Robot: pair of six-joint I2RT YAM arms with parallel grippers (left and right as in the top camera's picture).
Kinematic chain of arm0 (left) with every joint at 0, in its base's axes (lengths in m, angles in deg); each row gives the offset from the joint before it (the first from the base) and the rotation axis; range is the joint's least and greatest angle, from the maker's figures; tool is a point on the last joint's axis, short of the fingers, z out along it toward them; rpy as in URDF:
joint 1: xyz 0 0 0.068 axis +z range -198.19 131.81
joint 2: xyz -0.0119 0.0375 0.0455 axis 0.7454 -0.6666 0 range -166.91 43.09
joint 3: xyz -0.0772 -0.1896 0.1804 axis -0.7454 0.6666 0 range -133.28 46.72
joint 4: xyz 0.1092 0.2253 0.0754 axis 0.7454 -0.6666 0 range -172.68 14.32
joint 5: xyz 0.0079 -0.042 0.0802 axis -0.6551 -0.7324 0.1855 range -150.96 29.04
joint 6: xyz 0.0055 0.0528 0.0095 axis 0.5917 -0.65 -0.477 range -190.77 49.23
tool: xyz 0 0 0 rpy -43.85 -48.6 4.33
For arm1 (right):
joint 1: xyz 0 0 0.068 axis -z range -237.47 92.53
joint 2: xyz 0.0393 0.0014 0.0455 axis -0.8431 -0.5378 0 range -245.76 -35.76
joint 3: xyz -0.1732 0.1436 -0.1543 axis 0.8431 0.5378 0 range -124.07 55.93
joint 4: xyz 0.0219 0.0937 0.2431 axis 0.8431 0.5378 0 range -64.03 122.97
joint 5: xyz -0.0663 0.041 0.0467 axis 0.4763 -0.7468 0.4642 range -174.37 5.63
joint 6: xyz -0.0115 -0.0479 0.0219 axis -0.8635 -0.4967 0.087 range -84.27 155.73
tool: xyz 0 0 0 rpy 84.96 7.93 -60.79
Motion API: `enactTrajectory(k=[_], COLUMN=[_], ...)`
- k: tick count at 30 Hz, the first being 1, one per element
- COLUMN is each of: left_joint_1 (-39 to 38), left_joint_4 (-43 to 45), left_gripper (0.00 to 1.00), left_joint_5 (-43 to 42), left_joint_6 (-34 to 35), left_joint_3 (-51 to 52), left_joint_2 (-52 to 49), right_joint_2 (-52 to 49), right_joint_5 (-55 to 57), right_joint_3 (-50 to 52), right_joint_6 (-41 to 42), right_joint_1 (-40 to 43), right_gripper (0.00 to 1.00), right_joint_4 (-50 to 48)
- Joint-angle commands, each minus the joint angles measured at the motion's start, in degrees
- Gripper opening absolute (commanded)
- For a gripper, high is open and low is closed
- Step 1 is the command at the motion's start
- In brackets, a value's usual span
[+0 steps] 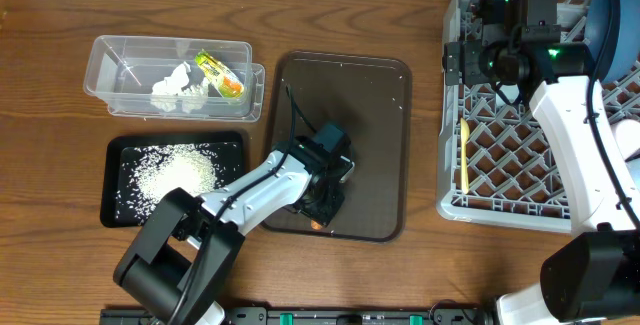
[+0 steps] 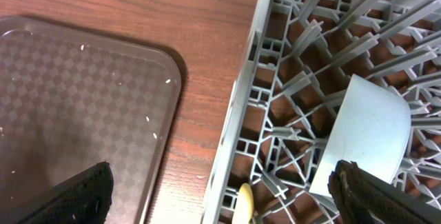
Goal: Sort waste into correct bins and load items into the dishwasher rack
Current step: 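Reach the left gripper to the carrot on the brown tray and grasp, then carry the carrot left and drop it onto the black tray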
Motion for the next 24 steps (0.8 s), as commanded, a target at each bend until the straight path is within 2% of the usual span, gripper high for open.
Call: enactTrajectory(k=[1, 5, 9, 17, 20, 24], left_joint_1=[-0.13, -0.09, 0.17, 6.73, 12.74, 23.37], left_joint_4=[0.26, 0.09, -0.83, -5.31, -5.31, -5.92], left_gripper=[0.40, 0.15, 0.06, 0.06, 0.08, 0.14], left_joint_5=[0.57, 2.56, 6.64, 13.70, 15.04, 15.30], left_joint_6=[-0.55, 0.72, 2.45, 2.51, 3.54, 8.92], left_joint_3=[0.00, -0.02, -0.81, -5.33, -5.40, -5.35], left_joint_2=[-1.33, -1.27, -0.07, 9.92, 15.37, 20.22], right_joint_2=[-0.13, -0.13, -0.13, -0.13, -0.13, -0.13], right_joint_5=[-0.44, -0.44, -0.44, -0.42, -0.39, -0.42], right_joint_3=[-0.04, -0.04, -0.04, -0.04, -0.04, -0.04], right_joint_6=[0.35, 0.35, 0.35, 0.33, 0.33, 0.33], right_joint_1=[0.57, 0.55, 0.57, 0.57, 0.57, 0.57], right_gripper=[0.99, 0.99, 0.99, 0.99, 0.99, 0.99], right_joint_4=[0.24, 0.26, 0.37, 0.83, 0.90, 0.87])
